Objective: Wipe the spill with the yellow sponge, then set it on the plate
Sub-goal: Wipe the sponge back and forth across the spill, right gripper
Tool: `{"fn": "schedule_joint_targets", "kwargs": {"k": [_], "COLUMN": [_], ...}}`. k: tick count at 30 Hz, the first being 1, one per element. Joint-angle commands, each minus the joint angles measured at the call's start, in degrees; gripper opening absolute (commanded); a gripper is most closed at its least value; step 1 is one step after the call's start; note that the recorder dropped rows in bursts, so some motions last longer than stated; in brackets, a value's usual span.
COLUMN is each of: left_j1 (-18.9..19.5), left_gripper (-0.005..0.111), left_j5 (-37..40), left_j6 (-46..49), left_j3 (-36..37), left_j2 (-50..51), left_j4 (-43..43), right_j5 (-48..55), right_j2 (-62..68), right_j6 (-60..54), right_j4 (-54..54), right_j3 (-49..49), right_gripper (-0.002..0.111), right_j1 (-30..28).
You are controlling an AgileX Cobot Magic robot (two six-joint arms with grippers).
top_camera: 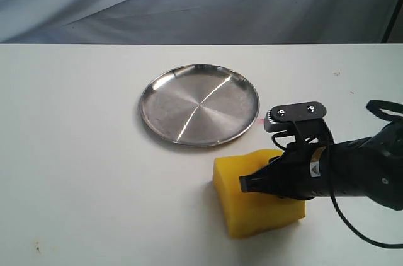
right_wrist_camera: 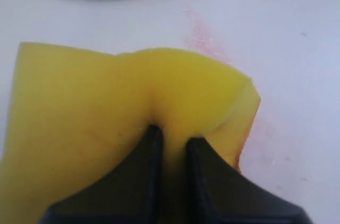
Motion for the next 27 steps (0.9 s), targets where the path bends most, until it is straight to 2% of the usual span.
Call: {"fn": "schedule_joint_targets", "kwargs": {"k": [1,5,11,17,27], "left_j1": [0.0,0.0,0.0,0.0,0.0], "left_gripper": [0.001,0.001,0.001,0.001,0.001], "left_j5": [-0.2,-0.2,-0.2,-0.2,-0.2], "left_j6": [-0.2,-0.2,-0.2,-0.1,-0.2], "left_j3": [0.3,0.3,0.3,0.3,0.3], "left_j2": [-0.1,-0.1,-0.1,-0.1,-0.1], "left_j4": [0.0,0.0,0.0,0.0,0.0], "right_j5": [1.8,3.7,1.8,-0.3,-2.6], "right_j2": [0.2,0.2,-1.8,-7.5,-9.0], "right_j6": [0.1,0.1,0.1,0.3,0.3], "right_j4": [-0.2,0.1,0.8,1.8,1.6], "right_j3": [0.3,0.4,5.2,10.0,8.6], "right_gripper": [0.000,0.000,0.000,0.000,0.000], "right_j1": [3.5,6.1,5.1,-0.6,-12.0]}}
